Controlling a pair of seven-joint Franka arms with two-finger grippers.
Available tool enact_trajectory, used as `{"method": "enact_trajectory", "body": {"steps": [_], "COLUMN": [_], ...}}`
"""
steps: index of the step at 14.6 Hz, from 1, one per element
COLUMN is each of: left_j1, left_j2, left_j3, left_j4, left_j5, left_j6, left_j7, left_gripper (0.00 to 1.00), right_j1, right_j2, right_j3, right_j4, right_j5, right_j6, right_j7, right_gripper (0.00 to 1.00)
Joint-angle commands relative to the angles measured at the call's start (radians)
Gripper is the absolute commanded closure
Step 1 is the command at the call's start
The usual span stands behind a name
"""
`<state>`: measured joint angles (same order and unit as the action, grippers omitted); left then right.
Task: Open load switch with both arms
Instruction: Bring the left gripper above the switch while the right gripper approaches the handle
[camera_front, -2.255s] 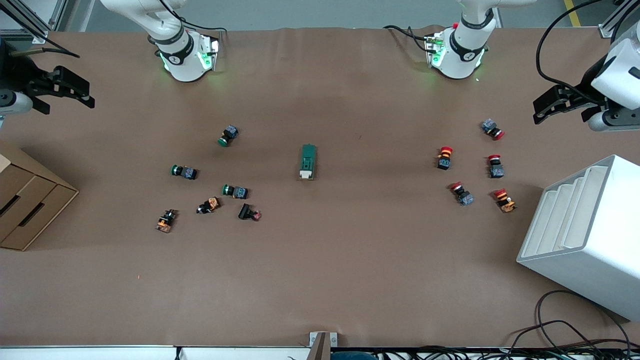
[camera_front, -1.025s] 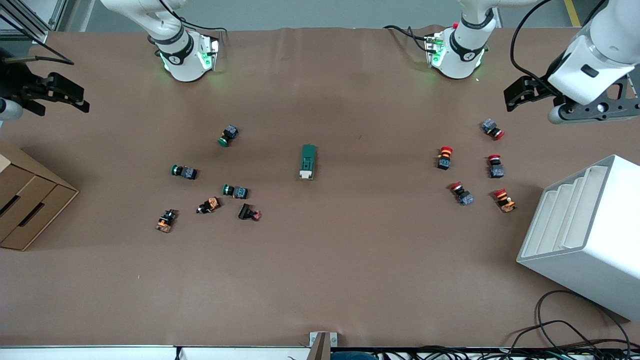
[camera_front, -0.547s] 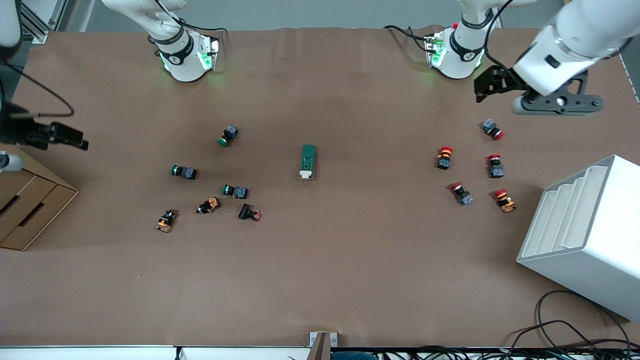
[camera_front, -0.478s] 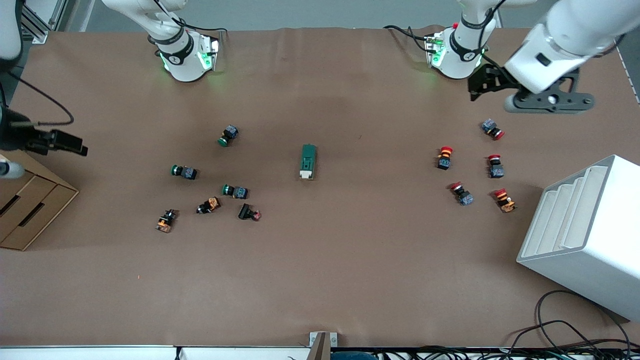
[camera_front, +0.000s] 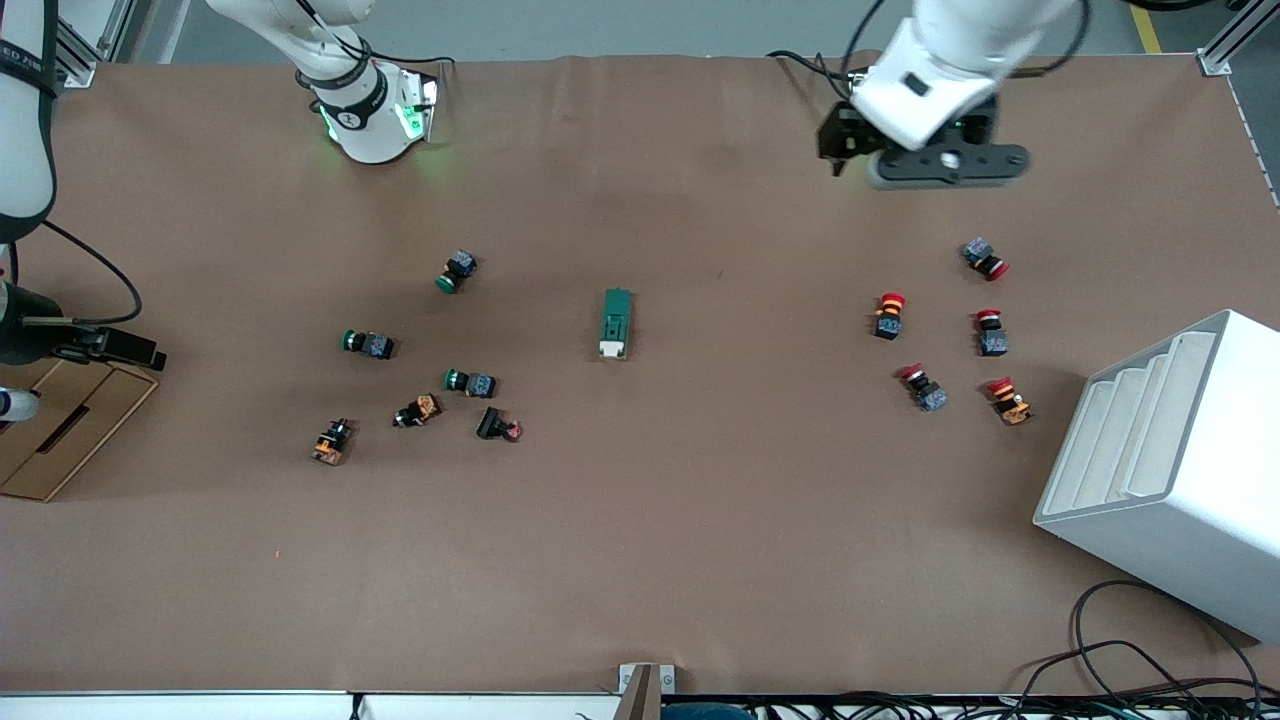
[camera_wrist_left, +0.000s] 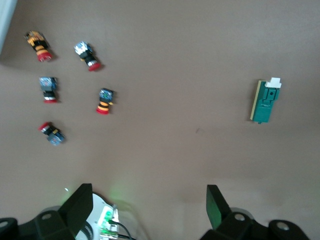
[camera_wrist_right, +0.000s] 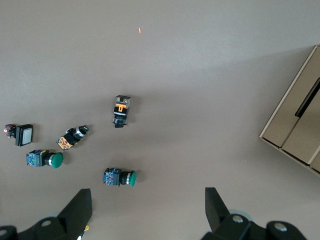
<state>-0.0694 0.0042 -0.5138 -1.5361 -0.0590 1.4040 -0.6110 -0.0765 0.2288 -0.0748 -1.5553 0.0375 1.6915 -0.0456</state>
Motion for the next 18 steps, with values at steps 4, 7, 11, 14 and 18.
{"method": "enact_trajectory", "body": {"steps": [4, 7, 11, 14, 18], "left_j1": [-0.003, -0.042, -0.159, -0.279, -0.380], "left_j2": [0.002, 0.003, 0.040, 0.138, 0.256], "left_j3": [-0.179, -0.244, -0.247, -0.247, -0.247], "left_j4": [-0.087, -0.159, -0.226, -0.222, -0.225], "left_j5": [0.082, 0.139, 0.226, 0.374, 0.542], "left_j6": [0.125, 0.220, 0.335, 0.360, 0.401], "left_j7": [-0.292, -0.494, -0.703, -0.846, -1.133], "left_gripper": [0.00, 0.00, 0.00, 0.00, 0.00], "right_j1": [0.016, 0.092, 0.194, 0.263, 0.359], "right_j2": [0.018, 0.018, 0.023, 0.075, 0.106], "right_j3": [0.016, 0.016, 0.016, 0.018, 0.018], "right_j4": [-0.003, -0.041, -0.049, -0.048, -0.049], "right_j5": [0.007, 0.007, 0.009, 0.009, 0.009], "right_j6": [-0.001, 0.007, 0.017, 0.082, 0.109], "right_j7": [0.212, 0.436, 0.828, 1.108, 1.381], "right_gripper": [0.00, 0.00, 0.00, 0.00, 0.00]}}
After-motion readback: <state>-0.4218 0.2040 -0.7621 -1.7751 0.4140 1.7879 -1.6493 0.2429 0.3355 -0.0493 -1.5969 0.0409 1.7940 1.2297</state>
